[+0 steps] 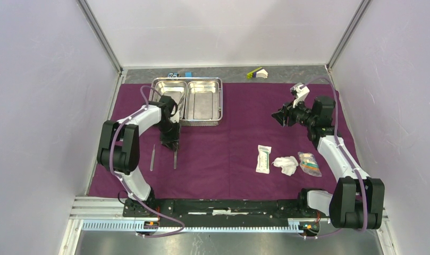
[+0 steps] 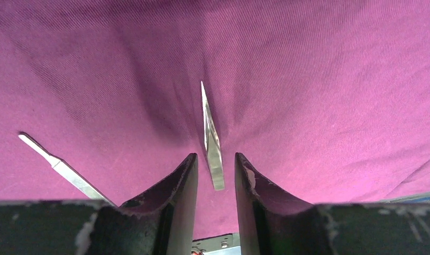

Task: Open and lay out the surgical kit
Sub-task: Pick up the medical item from the surgical kit.

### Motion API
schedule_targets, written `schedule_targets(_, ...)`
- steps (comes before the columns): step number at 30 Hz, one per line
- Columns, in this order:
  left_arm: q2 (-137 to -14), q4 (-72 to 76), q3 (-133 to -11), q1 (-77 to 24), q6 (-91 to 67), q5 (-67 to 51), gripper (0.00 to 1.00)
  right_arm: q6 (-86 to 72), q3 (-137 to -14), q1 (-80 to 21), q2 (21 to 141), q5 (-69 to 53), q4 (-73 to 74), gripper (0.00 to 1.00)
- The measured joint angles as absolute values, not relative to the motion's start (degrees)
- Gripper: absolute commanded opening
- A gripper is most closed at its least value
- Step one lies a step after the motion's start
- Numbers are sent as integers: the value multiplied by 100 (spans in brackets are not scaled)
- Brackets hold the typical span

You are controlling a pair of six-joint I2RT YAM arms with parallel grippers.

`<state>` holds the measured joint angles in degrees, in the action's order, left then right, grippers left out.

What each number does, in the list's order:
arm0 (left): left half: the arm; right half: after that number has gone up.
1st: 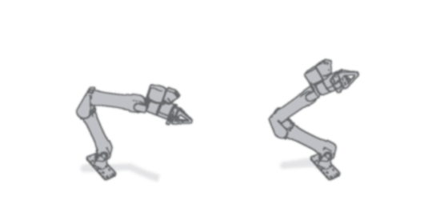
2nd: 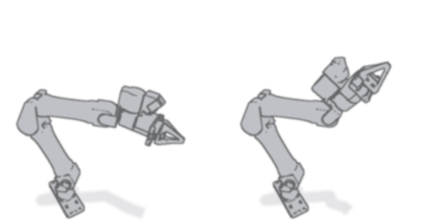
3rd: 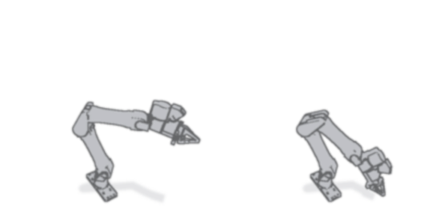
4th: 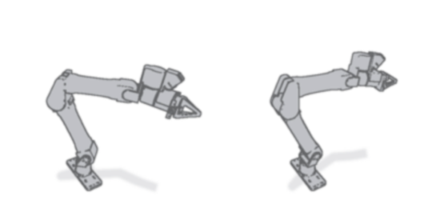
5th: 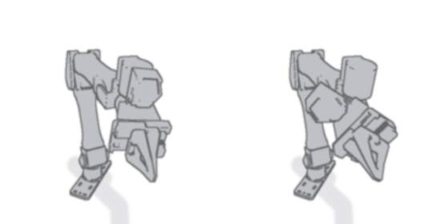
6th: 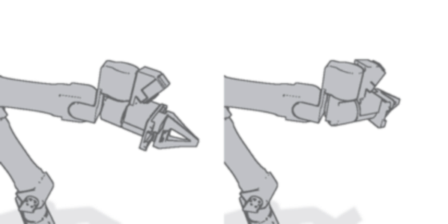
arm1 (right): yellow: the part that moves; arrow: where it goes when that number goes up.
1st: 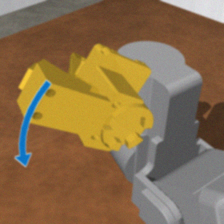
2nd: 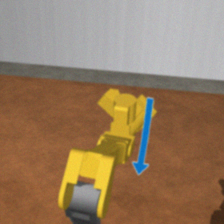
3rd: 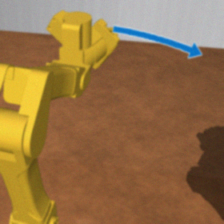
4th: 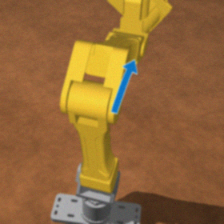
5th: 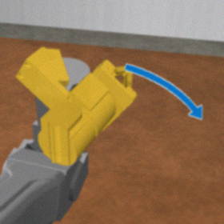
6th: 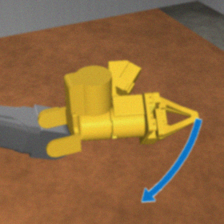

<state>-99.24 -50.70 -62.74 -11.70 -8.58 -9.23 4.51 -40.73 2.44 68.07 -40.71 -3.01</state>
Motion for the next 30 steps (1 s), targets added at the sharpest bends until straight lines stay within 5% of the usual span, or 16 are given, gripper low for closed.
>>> schedule_targets(30, -10097, -5175, -6558, -1059, -620, -1446, 2, 436, -4036, 272, 6783, -4399, -419, 50)
